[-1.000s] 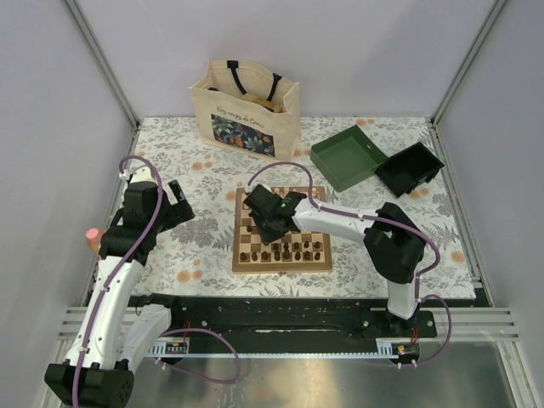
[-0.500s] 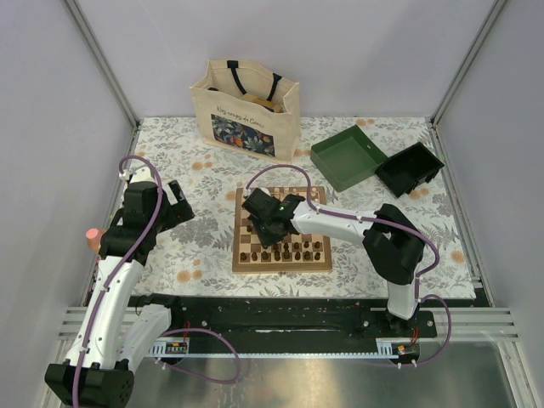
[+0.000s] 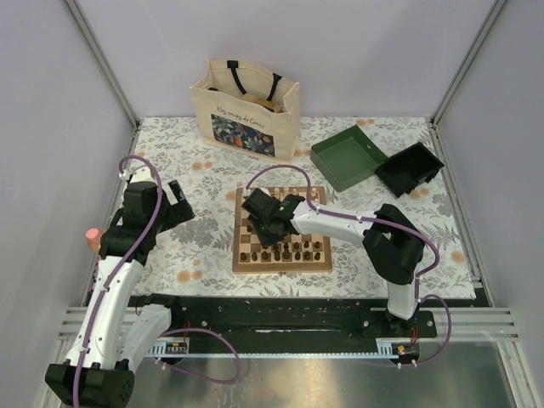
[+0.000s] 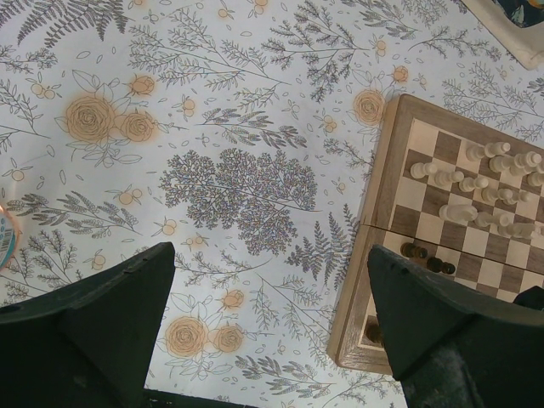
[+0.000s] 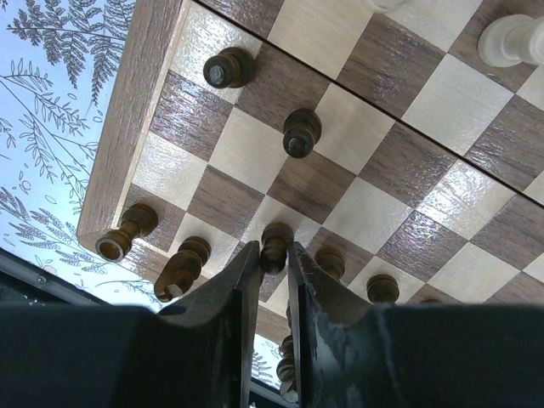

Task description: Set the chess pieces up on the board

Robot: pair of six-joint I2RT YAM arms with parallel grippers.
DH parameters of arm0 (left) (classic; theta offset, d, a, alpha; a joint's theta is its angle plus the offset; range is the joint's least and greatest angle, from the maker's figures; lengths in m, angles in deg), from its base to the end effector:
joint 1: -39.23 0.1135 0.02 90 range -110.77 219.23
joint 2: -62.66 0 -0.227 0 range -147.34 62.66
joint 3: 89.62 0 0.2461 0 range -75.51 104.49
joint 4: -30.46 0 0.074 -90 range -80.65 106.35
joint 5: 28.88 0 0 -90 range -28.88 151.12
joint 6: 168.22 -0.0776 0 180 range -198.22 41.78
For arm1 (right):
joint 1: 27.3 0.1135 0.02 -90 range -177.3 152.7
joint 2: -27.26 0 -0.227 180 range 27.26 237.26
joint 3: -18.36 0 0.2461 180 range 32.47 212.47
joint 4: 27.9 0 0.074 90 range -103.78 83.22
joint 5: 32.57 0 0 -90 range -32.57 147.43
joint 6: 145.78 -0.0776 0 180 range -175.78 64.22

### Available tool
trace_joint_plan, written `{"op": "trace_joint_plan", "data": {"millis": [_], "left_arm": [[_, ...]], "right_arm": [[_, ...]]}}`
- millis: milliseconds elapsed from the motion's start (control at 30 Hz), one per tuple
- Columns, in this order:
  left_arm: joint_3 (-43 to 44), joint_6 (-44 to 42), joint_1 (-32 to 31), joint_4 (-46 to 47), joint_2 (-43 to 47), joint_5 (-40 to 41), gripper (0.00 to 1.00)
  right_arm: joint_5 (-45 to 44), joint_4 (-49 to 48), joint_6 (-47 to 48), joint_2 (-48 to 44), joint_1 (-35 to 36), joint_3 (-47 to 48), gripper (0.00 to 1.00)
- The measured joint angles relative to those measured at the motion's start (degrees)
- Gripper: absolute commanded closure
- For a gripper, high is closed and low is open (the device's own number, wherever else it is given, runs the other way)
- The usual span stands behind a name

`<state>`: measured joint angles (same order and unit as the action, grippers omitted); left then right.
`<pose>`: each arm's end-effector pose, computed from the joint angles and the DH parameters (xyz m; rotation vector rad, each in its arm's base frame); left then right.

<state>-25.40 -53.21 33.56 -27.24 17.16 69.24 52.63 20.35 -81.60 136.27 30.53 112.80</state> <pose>0.2113 -0.0100 0.2595 -0.4520 2.2003 -0.1297 0.2191 0.3362 0.1316 -0.7213 2.6141 0.3524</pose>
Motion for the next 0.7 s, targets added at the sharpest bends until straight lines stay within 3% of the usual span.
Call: {"op": "trace_joint_plan", "data": {"millis": [700], "left_arm": [[0.00,0.00,0.02,0.00,0.02,-0.07,0.01]], "right_arm": [[-2.60,1.22,1.60,0.00,-0.02,3.54,0.59]]}}
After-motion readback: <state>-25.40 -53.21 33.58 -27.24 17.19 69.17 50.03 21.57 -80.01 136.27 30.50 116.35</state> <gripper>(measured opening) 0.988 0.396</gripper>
